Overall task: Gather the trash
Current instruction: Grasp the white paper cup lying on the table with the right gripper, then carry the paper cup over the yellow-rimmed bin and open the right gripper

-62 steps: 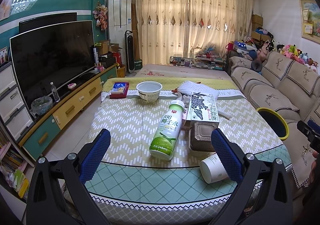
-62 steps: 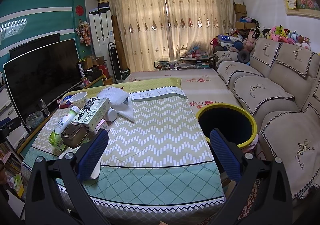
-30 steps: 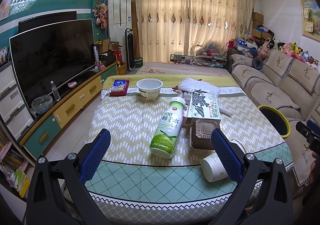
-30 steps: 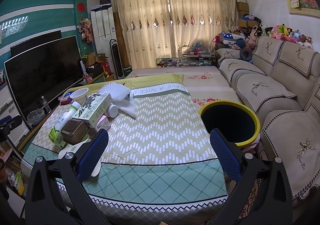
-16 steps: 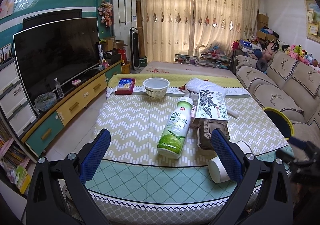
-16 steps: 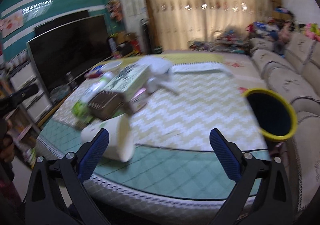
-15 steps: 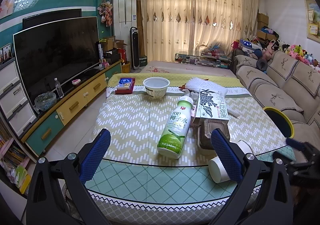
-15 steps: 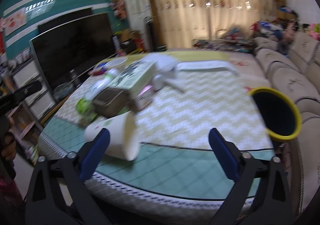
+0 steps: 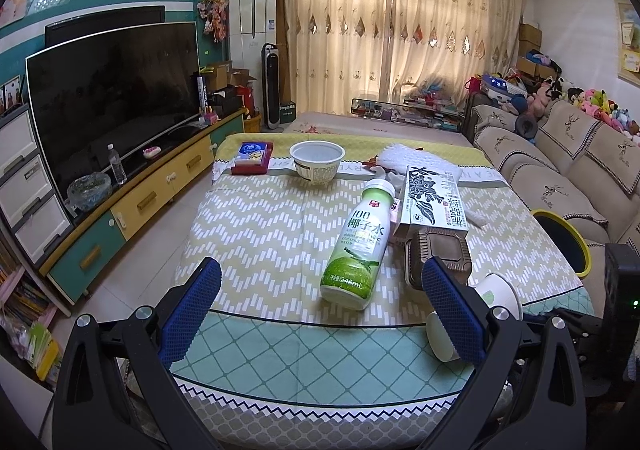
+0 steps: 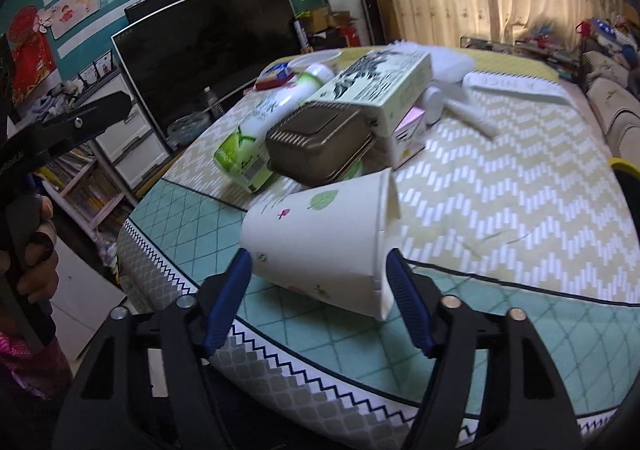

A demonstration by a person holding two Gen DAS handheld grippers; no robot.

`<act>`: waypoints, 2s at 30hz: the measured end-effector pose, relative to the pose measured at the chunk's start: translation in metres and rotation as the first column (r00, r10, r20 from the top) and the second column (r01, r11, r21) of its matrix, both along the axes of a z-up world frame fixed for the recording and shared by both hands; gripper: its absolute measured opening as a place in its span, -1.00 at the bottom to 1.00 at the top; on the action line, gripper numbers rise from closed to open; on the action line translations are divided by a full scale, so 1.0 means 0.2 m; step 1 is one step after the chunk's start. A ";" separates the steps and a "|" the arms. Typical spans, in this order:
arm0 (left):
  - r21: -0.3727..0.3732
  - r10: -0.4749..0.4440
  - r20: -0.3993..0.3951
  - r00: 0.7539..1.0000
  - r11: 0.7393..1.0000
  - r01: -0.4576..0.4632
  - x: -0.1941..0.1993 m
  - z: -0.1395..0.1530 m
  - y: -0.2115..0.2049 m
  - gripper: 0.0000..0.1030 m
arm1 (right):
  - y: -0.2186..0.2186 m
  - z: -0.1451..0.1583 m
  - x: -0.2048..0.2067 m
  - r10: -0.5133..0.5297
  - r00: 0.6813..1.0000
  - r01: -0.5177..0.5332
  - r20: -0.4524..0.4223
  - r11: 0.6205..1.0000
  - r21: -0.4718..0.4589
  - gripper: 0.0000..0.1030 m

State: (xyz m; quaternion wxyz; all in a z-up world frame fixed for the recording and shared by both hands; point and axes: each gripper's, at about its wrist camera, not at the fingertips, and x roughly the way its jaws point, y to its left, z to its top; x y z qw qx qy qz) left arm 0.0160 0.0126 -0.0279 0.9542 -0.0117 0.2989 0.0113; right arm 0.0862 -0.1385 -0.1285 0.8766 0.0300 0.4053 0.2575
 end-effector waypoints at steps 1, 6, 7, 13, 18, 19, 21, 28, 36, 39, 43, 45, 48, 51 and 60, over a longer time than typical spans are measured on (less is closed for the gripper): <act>0.000 0.000 -0.002 1.000 1.000 0.000 0.00 0.00 0.00 0.93 | 0.00 0.00 0.00 0.004 1.000 -0.004 0.001 1.000 -0.002 -0.11; -0.004 0.001 -0.007 1.000 1.000 -0.001 0.01 -0.02 0.01 0.93 | 0.03 0.03 -0.05 0.048 0.999 -0.048 0.016 0.999 0.021 -0.95; -0.001 0.001 -0.005 1.000 1.000 -0.001 0.01 -0.02 0.01 0.93 | 0.03 0.04 -0.06 0.048 0.998 -0.048 0.029 0.999 0.020 -0.94; -0.001 0.000 -0.004 1.000 1.000 0.000 0.01 -0.02 0.01 0.93 | -0.02 0.15 -0.14 0.048 0.995 -0.049 0.092 0.999 0.008 -0.95; -0.002 -0.013 -0.013 1.000 1.000 0.013 0.02 -0.04 0.00 0.93 | -0.18 0.24 -0.16 -0.056 0.986 0.062 0.160 0.998 -0.032 -0.95; -0.002 -0.016 -0.015 1.000 1.000 0.016 0.02 -0.04 -0.01 0.93 | -0.26 0.26 -0.14 -0.112 0.978 0.121 0.175 0.992 -0.042 -0.95; -0.001 -0.024 -0.018 1.000 1.000 0.024 0.03 -0.05 -0.02 0.93 | -0.40 0.29 -0.10 -0.217 0.956 0.233 0.199 0.971 -0.060 -0.95; -0.010 -0.042 -0.042 0.998 0.999 0.042 0.06 -0.08 -0.06 0.93 | -0.94 0.28 0.17 -0.523 0.817 0.567 0.241 0.806 -0.172 -0.95; -0.003 -0.079 -0.054 0.995 0.997 0.079 0.09 -0.11 -0.13 0.93 | -1.39 0.02 0.59 -0.657 0.750 0.653 0.077 0.715 -0.250 -0.95; 0.001 -0.094 -0.062 0.994 0.996 0.094 0.11 -0.12 -0.15 0.93 | -1.49 -0.07 0.70 -0.678 0.735 0.657 0.027 0.702 -0.275 -0.94; 0.002 -0.115 -0.081 0.990 0.993 0.115 0.14 -0.13 -0.20 0.93 | -1.54 -0.12 0.76 -0.700 0.714 0.671 0.007 0.682 -0.291 -0.75; 0.000 -0.126 -0.089 0.988 0.992 0.127 0.15 -0.15 -0.22 0.93 | -1.55 -0.12 0.76 -0.709 0.705 0.681 0.009 0.674 -0.287 -0.47; -0.004 -0.145 -0.099 0.984 0.989 0.146 0.17 -0.16 -0.25 0.93 | -1.52 -0.10 0.71 -0.714 0.700 0.692 0.024 0.669 -0.273 -0.39; -0.005 -0.170 -0.112 0.979 0.985 0.170 0.19 -0.18 -0.29 0.93 | -1.48 -0.06 0.65 -0.703 0.710 0.687 0.026 0.685 -0.242 -0.33; -0.015 -0.220 -0.141 0.965 0.975 0.220 0.28 -0.22 -0.40 0.93 | -1.26 0.04 0.35 -0.661 0.742 0.670 0.107 0.731 -0.128 -0.16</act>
